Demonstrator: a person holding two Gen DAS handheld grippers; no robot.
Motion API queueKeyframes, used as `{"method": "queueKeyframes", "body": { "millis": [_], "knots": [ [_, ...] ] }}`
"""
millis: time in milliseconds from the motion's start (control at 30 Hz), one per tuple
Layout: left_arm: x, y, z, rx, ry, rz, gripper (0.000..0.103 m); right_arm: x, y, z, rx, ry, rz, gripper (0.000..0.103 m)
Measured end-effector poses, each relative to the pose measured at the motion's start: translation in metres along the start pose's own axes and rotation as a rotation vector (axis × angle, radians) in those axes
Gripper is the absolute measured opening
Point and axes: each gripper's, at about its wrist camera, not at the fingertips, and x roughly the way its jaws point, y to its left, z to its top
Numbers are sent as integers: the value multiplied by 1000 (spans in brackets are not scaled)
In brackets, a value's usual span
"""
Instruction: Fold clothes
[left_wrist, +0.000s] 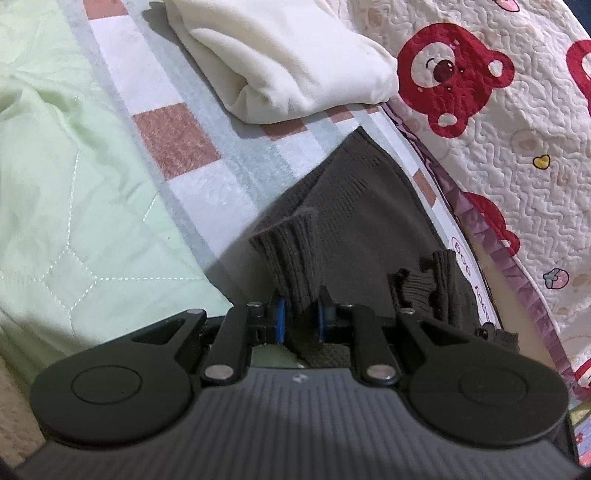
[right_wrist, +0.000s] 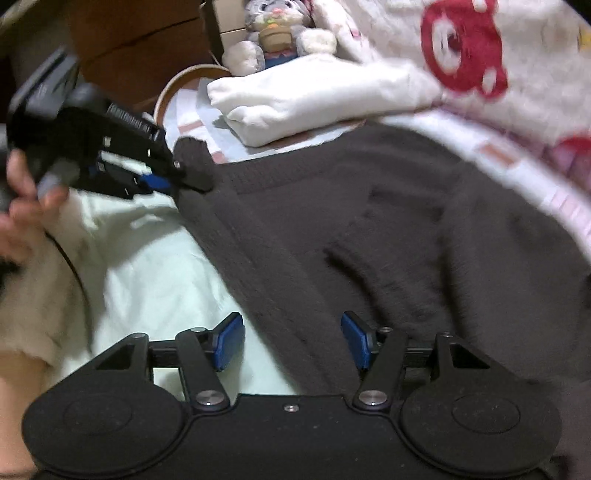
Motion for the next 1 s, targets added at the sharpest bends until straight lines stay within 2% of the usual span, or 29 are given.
{"method": "queueKeyframes", "body": {
  "millis": [33,67,100,167,267,333,433,567,700,767,833,933,1000],
  "knots": [
    [1,2,1,-11,4,5,18,0,3,0,2,-1,11,37],
    [0,4,1,-30,2,2,23,0,6,0,3,-2,22,20],
    [-1,7,2,-55,-7,-8,39,0,8,0,5,-3,33,19],
    [-8,16,4,-120,-43,-68,62,0,14,1,8,-5,54,17],
    [-12,20,6,-163,-56,-103,72,1,22,1,12,-8,87,17],
    [-7,16,3,-144,-13,-97,74,1,27,1,11,-10,103,17],
    [0,7,-1,-79,9,-62,75,-1,34,-1,-9,-17,104,16],
    [9,-6,-7,9,39,-15,82,-4,43,-4,-35,-26,105,14],
    [19,-19,-13,96,68,31,83,-6,53,-7,-61,-35,107,14],
    [22,-24,-16,139,75,56,77,-8,57,-9,-75,-39,108,14],
    [23,-26,-20,188,57,101,64,-9,62,-10,-88,-44,109,14],
    [23,-30,-24,238,31,153,38,-12,62,-14,-65,-50,147,14],
    [23,-30,-24,249,29,167,13,-19,56,-17,-24,-66,179,14]
  ]
}}
